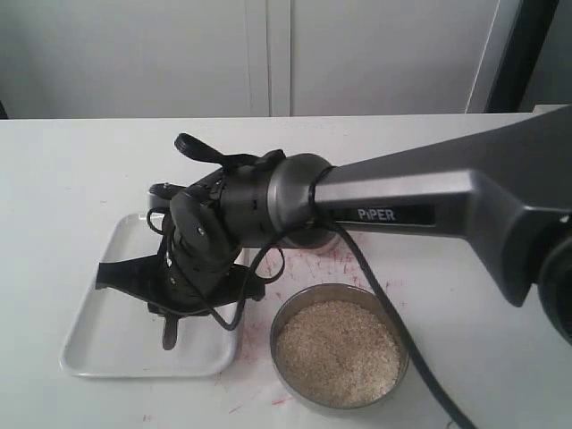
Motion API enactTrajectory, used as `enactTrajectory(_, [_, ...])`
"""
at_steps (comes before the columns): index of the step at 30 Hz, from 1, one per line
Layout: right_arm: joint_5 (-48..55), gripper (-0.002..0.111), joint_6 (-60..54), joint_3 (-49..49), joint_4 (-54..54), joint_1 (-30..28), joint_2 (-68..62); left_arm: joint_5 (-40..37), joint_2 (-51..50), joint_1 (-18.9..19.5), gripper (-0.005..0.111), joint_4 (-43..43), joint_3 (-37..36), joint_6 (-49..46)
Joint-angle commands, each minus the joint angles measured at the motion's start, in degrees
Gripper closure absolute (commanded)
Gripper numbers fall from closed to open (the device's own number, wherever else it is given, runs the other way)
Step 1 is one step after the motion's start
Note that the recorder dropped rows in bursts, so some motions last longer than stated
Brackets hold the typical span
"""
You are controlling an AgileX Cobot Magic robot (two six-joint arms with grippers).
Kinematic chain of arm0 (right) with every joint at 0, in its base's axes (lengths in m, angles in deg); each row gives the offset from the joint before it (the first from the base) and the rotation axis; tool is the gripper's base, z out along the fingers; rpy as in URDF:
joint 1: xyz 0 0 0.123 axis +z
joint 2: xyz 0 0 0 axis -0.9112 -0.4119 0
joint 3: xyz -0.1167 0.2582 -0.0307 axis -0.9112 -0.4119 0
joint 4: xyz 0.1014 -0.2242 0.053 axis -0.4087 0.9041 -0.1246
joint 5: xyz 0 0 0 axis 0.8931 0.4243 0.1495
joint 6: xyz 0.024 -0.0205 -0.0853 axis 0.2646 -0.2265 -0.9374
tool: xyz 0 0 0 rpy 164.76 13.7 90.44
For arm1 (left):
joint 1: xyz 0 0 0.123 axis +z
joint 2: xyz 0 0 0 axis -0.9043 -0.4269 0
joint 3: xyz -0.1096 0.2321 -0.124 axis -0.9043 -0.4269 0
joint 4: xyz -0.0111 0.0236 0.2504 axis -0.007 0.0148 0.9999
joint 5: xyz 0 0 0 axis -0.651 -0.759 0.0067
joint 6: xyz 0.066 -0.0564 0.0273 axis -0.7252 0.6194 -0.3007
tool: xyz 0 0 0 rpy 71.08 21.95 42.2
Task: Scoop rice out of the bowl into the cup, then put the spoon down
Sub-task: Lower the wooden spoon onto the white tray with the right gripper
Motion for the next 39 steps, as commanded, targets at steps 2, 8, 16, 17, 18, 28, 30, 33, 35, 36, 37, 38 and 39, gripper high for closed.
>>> enactTrajectory(2, [-1.5,0.108,0.3,-0.2,0.6,0.0,-0.3,-0.2,0.2,-0.4,0.092,-0.3,-0.3,-0.2])
enactTrajectory(8, [-1.9,0.108,0.3,-0.2,0.6,0.0,-0.7,-0.2,0.2,-0.4,0.092,-0.3,-0.3,-0.2])
enactTrajectory(16, [-2.3,0.108,0.3,-0.2,0.6,0.0,-1.2,-0.2,0.2,-0.4,0.092,-0.3,-0.3,-0.2])
enactTrajectory(17, [-2.3,0.108,0.3,-0.2,0.6,0.0,-1.4,-0.2,0.2,-0.4,0.092,-0.3,-0.3,-0.2])
enactTrajectory(18, [-2.3,0.108,0.3,-0.2,0.6,0.0,-1.5,-0.2,0.2,-0.4,0.092,-0.3,-0.3,-0.2])
enactTrajectory(28, [-2.8,0.108,0.3,-0.2,0.6,0.0,-2.8,-0.2,0.2,-0.4,0.092,-0.3,-0.3,-0.2])
enactTrajectory(30, [-3.2,0.108,0.3,-0.2,0.6,0.0,-2.8,-0.2,0.2,-0.4,0.092,-0.3,-0.3,-0.2])
enactTrajectory(33, [-3.2,0.108,0.3,-0.2,0.6,0.0,-2.8,-0.2,0.2,-0.4,0.092,-0.3,-0.3,-0.2])
enactTrajectory(35, [-3.2,0.108,0.3,-0.2,0.6,0.0,-2.8,-0.2,0.2,-0.4,0.092,-0.3,-0.3,-0.2])
enactTrajectory(36, [-3.2,0.108,0.3,-0.2,0.6,0.0,-2.8,-0.2,0.2,-0.4,0.092,-0.3,-0.3,-0.2])
enactTrajectory(37, [-3.2,0.108,0.3,-0.2,0.6,0.0,-2.8,-0.2,0.2,-0.4,0.092,-0.3,-0.3,-0.2])
enactTrajectory(38, [-3.2,0.108,0.3,-0.2,0.6,0.0,-2.8,-0.2,0.2,-0.4,0.092,-0.3,-0.3,-0.2])
enactTrajectory(39, [-3.2,0.108,0.3,-0.2,0.6,0.0,-2.8,-0.2,0.2,-0.4,0.092,-0.3,-0.3,-0.2])
